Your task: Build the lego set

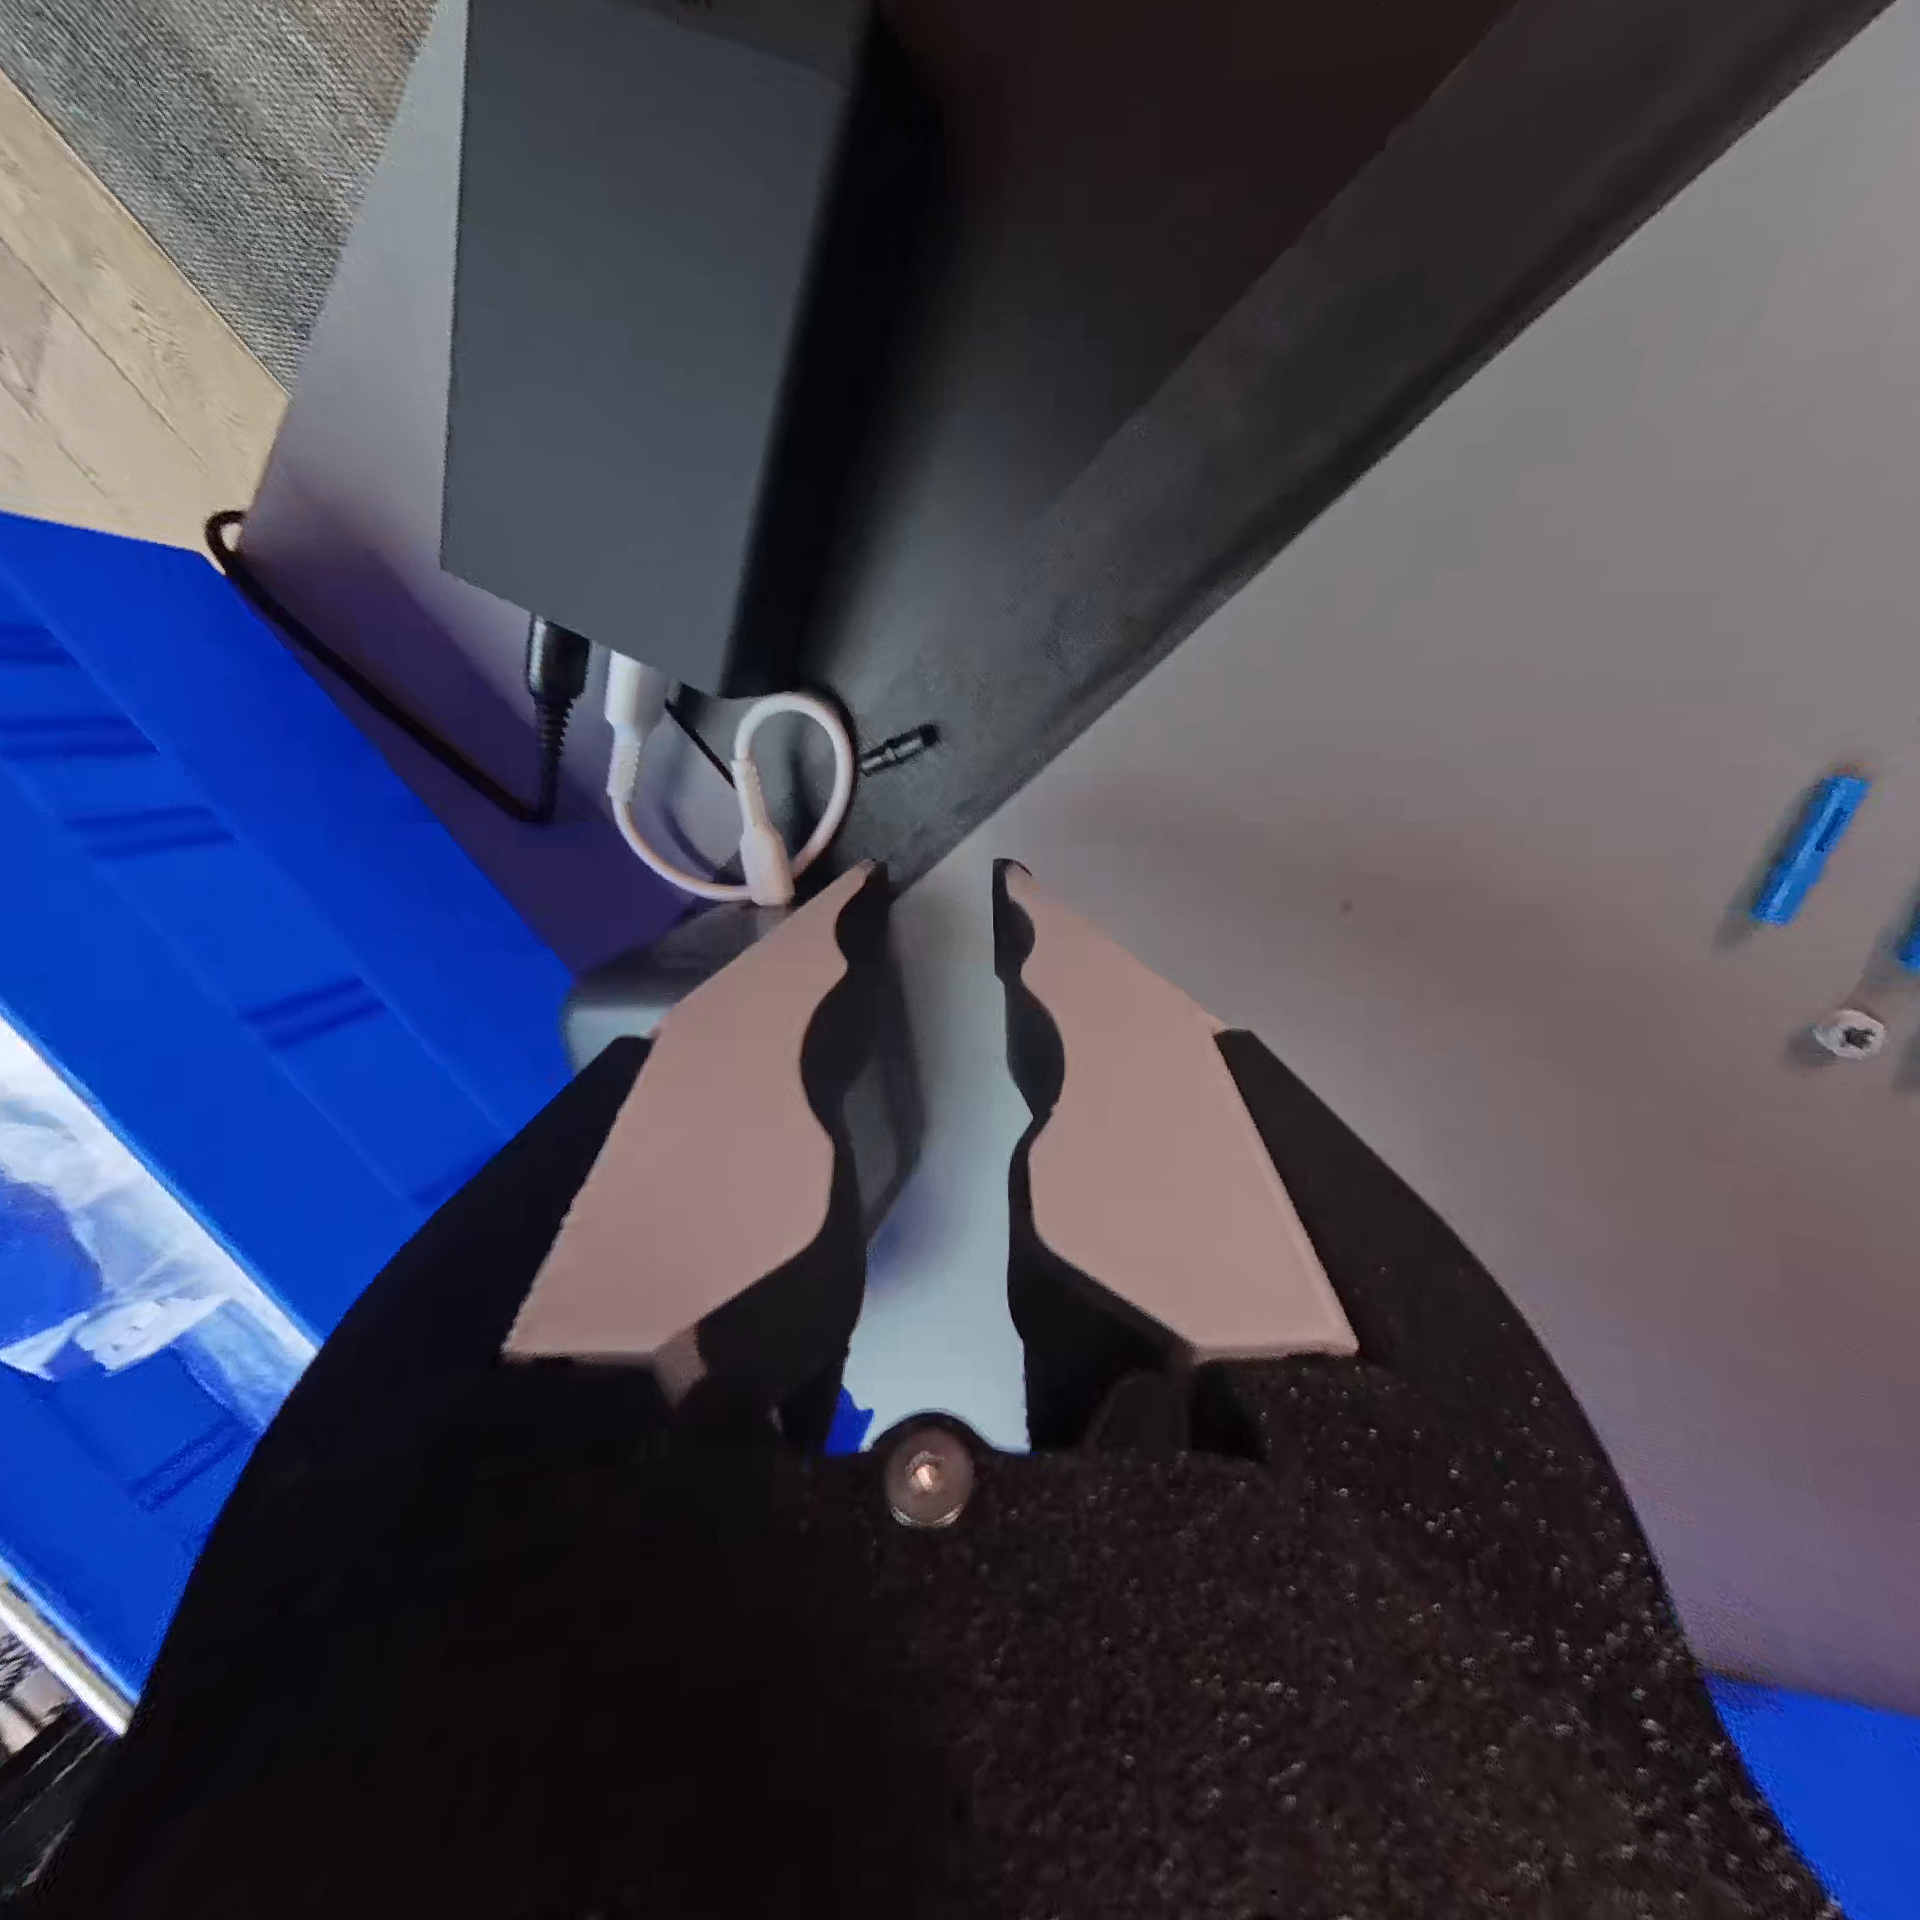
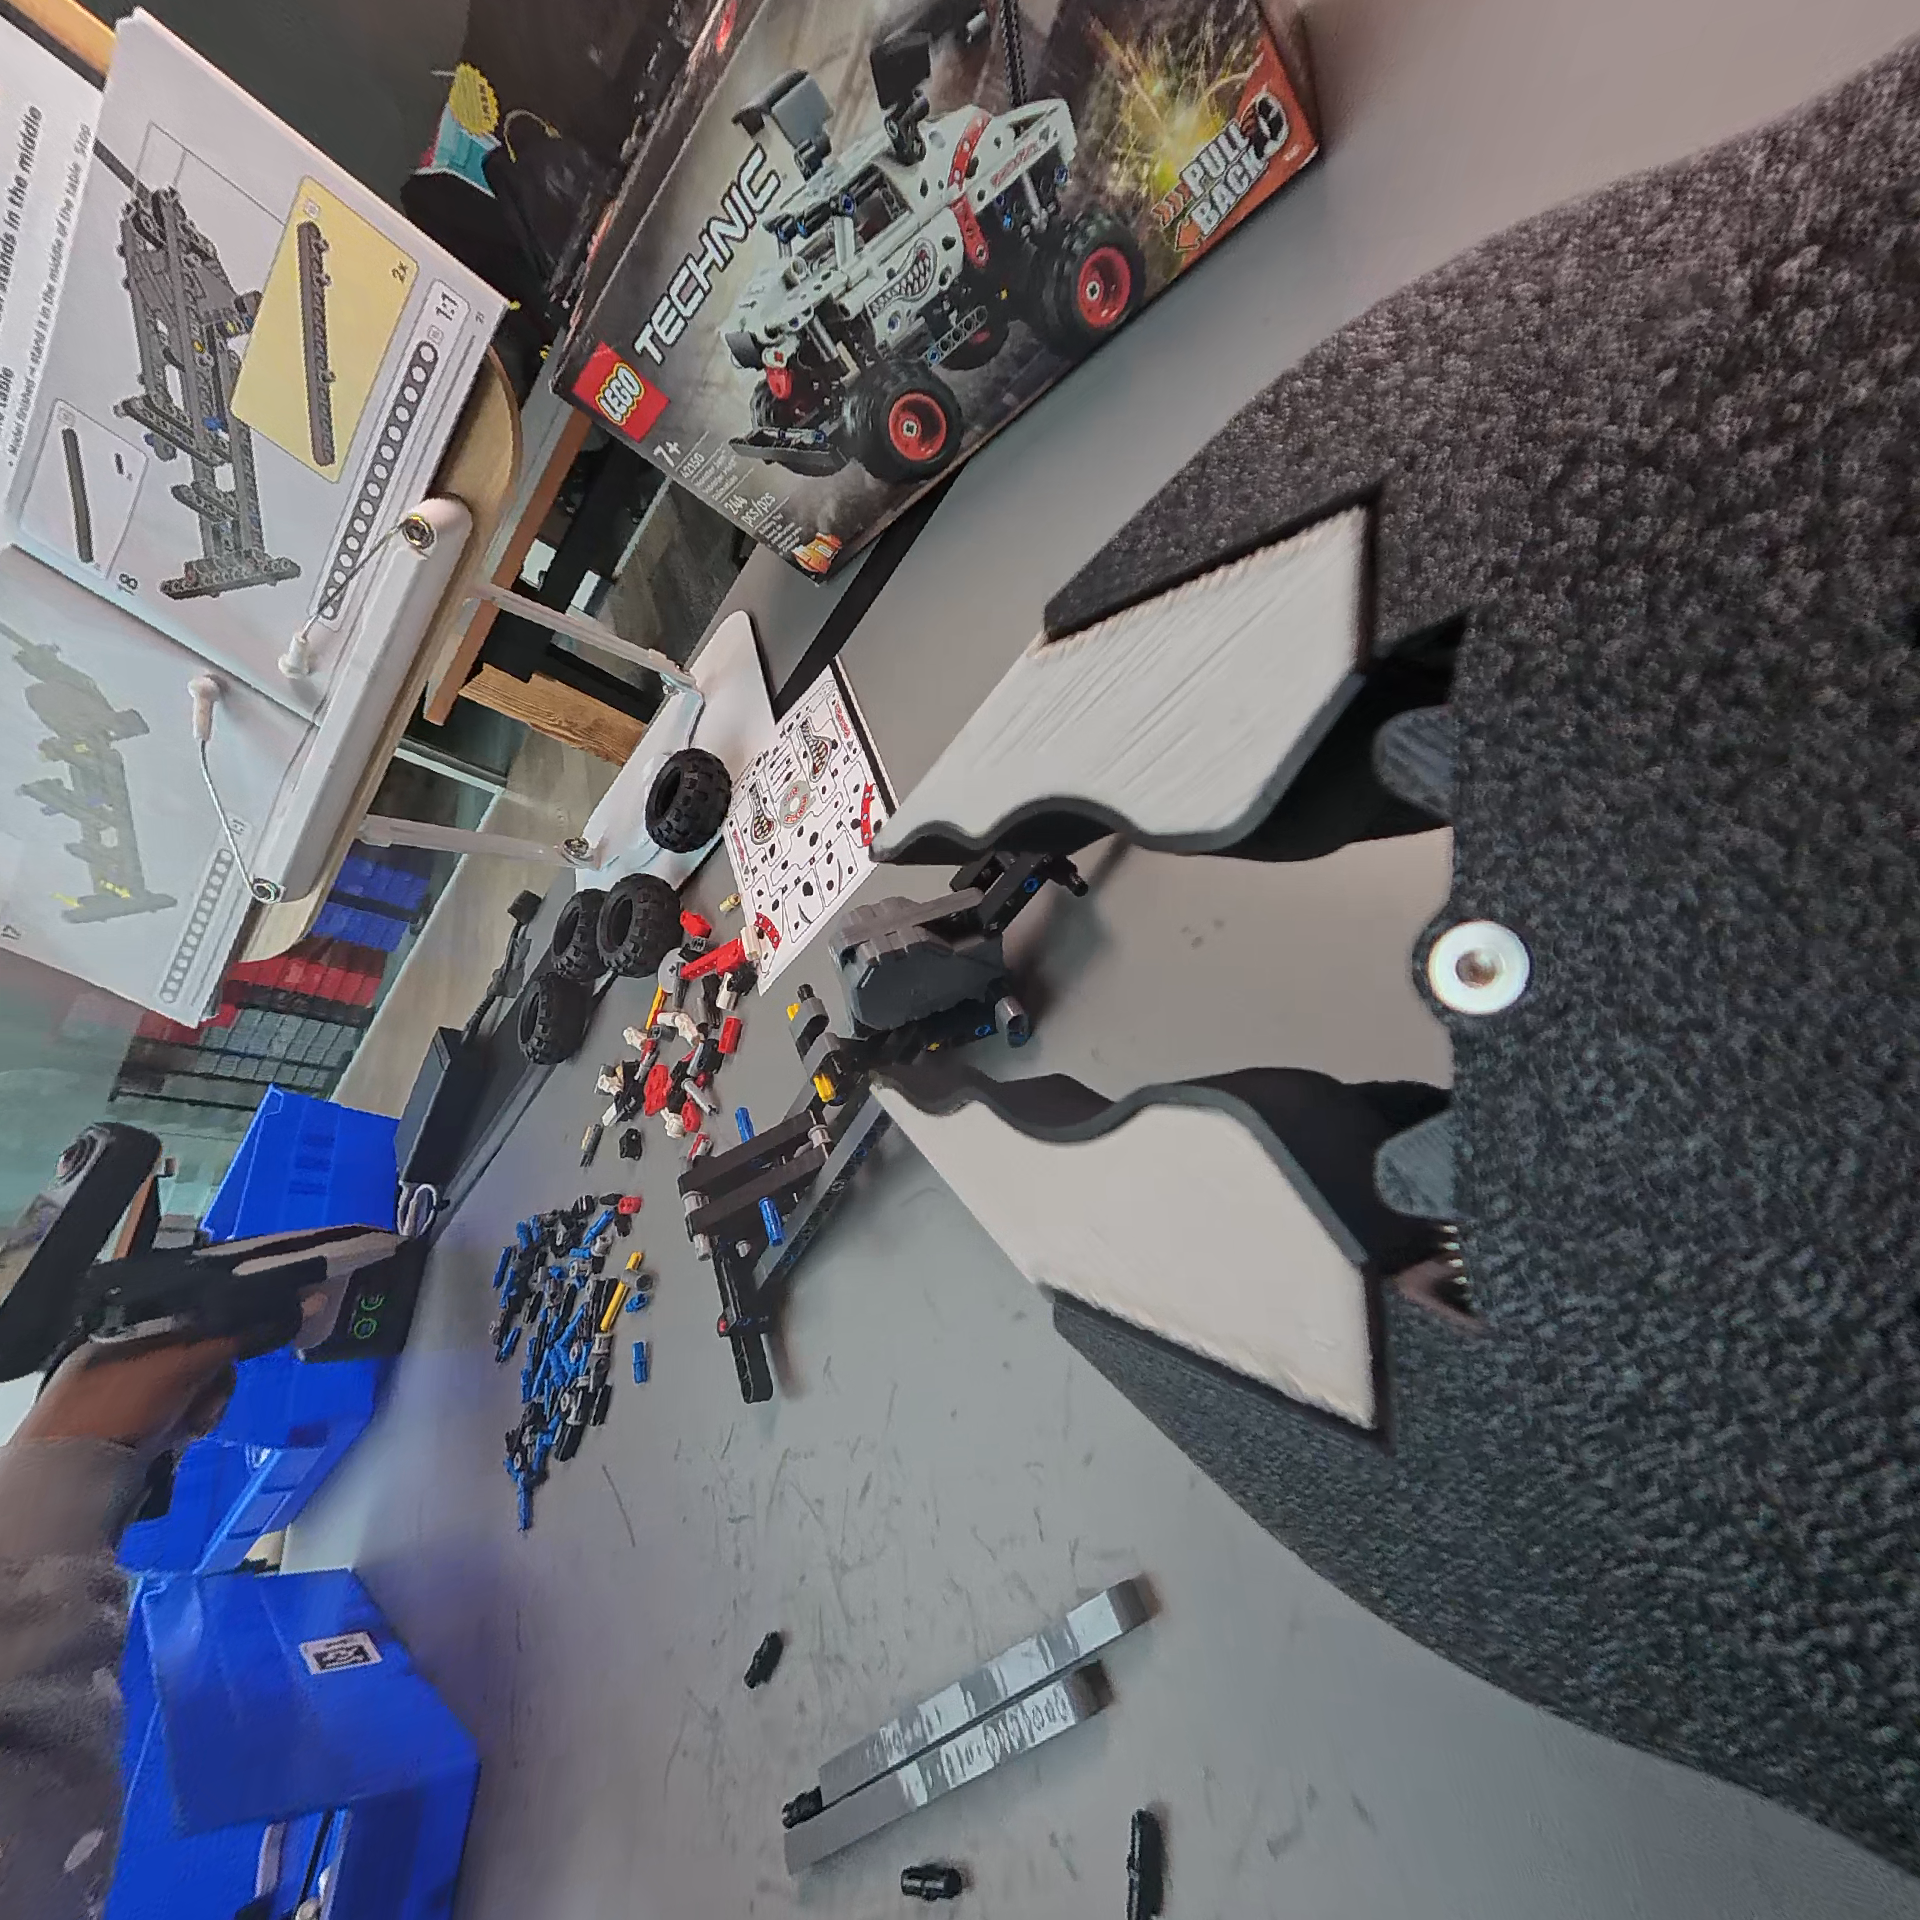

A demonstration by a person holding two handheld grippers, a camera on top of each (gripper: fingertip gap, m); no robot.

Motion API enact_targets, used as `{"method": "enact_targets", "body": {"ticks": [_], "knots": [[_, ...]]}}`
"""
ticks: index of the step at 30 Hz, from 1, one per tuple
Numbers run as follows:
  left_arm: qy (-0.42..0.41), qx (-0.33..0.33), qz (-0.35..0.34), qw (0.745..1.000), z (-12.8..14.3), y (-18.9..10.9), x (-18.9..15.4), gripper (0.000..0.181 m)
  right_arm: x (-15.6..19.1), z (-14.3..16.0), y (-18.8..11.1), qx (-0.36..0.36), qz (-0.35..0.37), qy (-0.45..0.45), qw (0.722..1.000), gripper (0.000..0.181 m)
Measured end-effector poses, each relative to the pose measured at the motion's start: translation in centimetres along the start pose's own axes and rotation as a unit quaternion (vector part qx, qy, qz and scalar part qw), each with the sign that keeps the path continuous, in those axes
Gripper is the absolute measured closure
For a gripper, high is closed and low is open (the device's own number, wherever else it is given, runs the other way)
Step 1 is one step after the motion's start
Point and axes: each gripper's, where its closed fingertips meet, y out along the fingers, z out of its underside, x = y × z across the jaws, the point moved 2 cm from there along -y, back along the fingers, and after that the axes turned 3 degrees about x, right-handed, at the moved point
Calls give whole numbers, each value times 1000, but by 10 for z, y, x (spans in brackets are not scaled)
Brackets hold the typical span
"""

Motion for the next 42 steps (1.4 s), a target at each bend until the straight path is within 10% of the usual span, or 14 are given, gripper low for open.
{"method": "enact_targets", "body": {"ticks": [7, 18, 35, 38, 42], "knots": [[-55, 28, 6, 998, -27, 17, 7, 165, -2, 8, 3, 12, -2, 9, 1000, 143], [135, 144, -4, 980, -20, 29, 11, 159, -7, 9, 2, 6, -5, 34, 999, 143], [137, 143, 87, 976, -20, 12, -4, 175, -9, 10, 2, 7, -7, 39, 999, 143], [152, 75, 118, 978, -30, -30, -40, 175, -7, 10, 2, 10, -9, 32, 999, 143], [238, -51, 208, 947, -32, -111, -171, 176, -3, 6, 2, 4, -16, 28, 999, 143]]}}
